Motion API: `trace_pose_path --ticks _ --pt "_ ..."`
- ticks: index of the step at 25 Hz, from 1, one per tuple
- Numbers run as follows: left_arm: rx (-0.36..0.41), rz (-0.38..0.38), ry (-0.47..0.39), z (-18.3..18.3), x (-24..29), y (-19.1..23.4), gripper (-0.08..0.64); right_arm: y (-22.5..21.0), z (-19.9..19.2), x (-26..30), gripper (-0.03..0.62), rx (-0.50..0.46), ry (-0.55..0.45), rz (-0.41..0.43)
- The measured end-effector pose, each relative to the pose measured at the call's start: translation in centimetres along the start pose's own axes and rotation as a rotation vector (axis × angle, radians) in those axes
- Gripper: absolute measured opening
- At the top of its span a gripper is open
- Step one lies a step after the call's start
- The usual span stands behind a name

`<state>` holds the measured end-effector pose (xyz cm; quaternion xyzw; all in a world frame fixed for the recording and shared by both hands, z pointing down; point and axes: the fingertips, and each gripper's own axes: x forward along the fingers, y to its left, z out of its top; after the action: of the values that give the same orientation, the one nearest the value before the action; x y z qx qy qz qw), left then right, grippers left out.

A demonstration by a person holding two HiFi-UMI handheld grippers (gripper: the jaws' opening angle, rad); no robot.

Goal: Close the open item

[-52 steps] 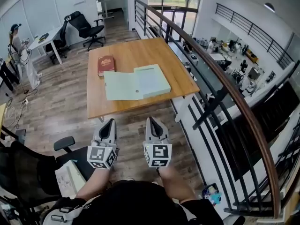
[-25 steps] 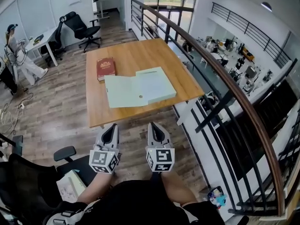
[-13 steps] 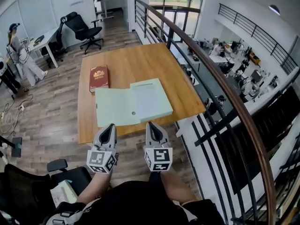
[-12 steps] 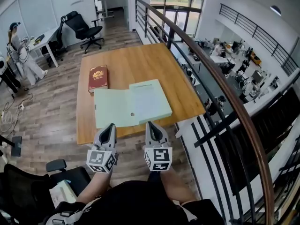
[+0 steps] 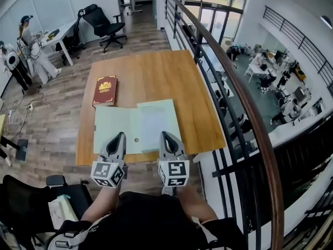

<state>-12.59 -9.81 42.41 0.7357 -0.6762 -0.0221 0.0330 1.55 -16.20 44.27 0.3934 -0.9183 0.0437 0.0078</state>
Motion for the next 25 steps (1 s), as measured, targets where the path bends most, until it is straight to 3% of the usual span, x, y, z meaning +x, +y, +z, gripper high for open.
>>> trace_pose_path --ticks 9,15,20,25 --pt "-0.001 0.105 0.025 0.4 3.0 3.3 0.0 -1.2 1.8 4.3 -0.002 -0.025 -0.003 0.07" --pt "-0.055 0.182 0.042 -0.6 2.0 5.8 0.0 -0.5 1.5 6.3 -0.002 -0.023 0.024 0.115" --pt "-0.055 0.219 0.051 -1.4 0.6 8.1 0.002 1.2 0.8 8.0 -0.002 -0.03 0.043 0.162" --pt "-0.049 0.316 0.09 -3.6 -1.8 10.8 0.1 2.8 -0.8 9.3 -0.002 -0.033 0.08 0.217"
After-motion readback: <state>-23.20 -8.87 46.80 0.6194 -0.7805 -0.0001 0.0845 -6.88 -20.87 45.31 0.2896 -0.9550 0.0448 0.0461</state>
